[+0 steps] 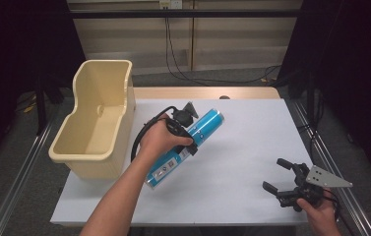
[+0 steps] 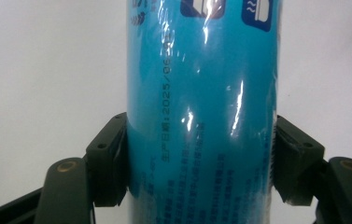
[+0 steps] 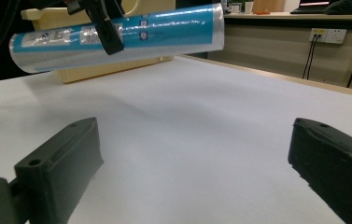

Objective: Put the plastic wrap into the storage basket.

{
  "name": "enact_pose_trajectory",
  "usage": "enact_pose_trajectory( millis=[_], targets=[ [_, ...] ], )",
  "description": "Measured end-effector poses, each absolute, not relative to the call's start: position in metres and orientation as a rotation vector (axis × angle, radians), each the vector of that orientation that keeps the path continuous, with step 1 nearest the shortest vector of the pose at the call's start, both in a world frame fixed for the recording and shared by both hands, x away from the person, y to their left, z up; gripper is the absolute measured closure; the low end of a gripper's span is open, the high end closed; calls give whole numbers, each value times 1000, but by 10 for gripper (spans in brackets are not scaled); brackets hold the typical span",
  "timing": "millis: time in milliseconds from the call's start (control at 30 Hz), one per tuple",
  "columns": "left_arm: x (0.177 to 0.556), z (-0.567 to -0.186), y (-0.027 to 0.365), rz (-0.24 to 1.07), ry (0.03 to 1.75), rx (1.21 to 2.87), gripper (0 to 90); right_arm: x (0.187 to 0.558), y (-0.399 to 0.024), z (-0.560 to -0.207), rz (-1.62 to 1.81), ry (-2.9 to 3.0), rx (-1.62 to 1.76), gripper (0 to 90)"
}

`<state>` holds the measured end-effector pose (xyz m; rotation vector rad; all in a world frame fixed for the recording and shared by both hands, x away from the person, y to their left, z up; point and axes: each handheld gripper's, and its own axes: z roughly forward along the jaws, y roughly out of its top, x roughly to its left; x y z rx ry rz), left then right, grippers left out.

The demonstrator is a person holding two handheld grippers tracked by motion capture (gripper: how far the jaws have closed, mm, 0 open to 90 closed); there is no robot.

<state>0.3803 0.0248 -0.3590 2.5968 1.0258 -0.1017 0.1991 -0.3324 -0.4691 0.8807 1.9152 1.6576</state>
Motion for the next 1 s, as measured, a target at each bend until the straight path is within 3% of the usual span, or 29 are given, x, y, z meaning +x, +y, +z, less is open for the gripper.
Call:
enact_pose_trajectory(
  millis=[1000],
  targets=[
    [385,-300,72,-106,1243,2492,321,197,-330,-467,1669,1874,852,0]
  ],
)
